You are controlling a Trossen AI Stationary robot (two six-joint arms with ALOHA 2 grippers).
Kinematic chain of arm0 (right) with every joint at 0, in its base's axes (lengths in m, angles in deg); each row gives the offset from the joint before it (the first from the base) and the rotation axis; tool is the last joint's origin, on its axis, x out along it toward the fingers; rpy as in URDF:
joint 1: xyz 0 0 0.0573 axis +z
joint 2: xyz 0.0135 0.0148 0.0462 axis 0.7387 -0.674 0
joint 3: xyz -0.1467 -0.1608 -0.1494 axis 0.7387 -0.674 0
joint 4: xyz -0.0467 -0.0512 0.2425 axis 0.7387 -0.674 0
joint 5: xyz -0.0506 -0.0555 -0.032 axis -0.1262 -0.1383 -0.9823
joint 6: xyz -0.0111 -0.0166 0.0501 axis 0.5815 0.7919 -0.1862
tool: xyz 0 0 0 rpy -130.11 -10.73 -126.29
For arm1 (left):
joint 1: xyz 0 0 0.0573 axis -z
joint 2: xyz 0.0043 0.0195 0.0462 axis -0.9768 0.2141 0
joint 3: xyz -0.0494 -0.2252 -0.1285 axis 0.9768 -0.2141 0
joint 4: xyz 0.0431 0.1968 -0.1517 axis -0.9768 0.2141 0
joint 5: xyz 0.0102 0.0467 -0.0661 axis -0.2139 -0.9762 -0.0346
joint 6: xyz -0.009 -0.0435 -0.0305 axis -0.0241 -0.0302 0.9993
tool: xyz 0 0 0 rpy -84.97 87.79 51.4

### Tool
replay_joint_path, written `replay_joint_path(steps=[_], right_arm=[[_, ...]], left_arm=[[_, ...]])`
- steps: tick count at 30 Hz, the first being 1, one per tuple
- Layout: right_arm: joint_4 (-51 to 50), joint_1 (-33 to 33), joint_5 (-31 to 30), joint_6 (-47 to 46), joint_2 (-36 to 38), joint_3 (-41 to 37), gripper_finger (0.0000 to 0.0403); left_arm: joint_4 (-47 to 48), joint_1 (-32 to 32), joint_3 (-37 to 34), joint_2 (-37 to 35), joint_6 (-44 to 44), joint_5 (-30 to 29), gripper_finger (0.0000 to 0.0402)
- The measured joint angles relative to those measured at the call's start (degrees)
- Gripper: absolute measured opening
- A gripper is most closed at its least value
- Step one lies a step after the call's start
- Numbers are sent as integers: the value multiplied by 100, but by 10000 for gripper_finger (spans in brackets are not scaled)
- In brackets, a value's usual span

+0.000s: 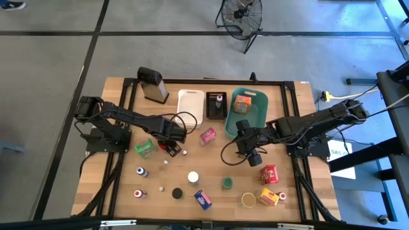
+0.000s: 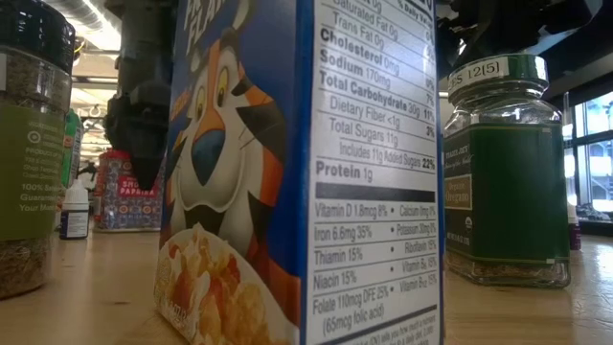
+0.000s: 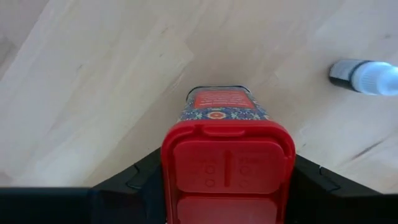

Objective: Pick & Place Kitchen Items
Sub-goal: Put the red spice can into the white bin

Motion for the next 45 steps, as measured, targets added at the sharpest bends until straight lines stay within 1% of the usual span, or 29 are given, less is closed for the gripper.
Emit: replay_joint_path(steps=[8, 15, 18, 20, 25, 28, 31, 38, 42, 45], right_arm=[[1, 0, 7, -49, 0, 0, 239], [-2, 2, 487, -75, 0, 0, 239], [-4, 2, 672, -160, 0, 0, 239], [-6, 6, 731, -238, 0, 0, 239], [10, 62, 739, -400, 0, -137, 239], [238, 117, 741, -413, 0, -309, 239], [353, 166, 743, -416, 0, -373, 239], [488, 381, 754, -787, 0, -385, 239], [492, 549, 751, -959, 0, -385, 239], [553, 673, 737, -1018, 0, -385, 239]], left_arm=[[210, -77, 351, -18, -710, -93, 211], [788, -220, 853, -37, -889, -329, 220], [1002, -270, 1045, -37, -1052, -356, 215], [1213, -307, 1183, -37, -1116, -477, 212], [1776, -368, 1576, -37, -1190, -764, 218], [2015, -399, 1855, -37, -1337, -906, 219], [2159, -494, 2150, -37, -1502, -940, 216], [2166, -1003, 2791, -41, -2259, -1008, 216], [2019, -1496, 3042, -42, -2710, -1063, 216], [1731, -1906, 3104, -44, -3170, -1045, 216]])
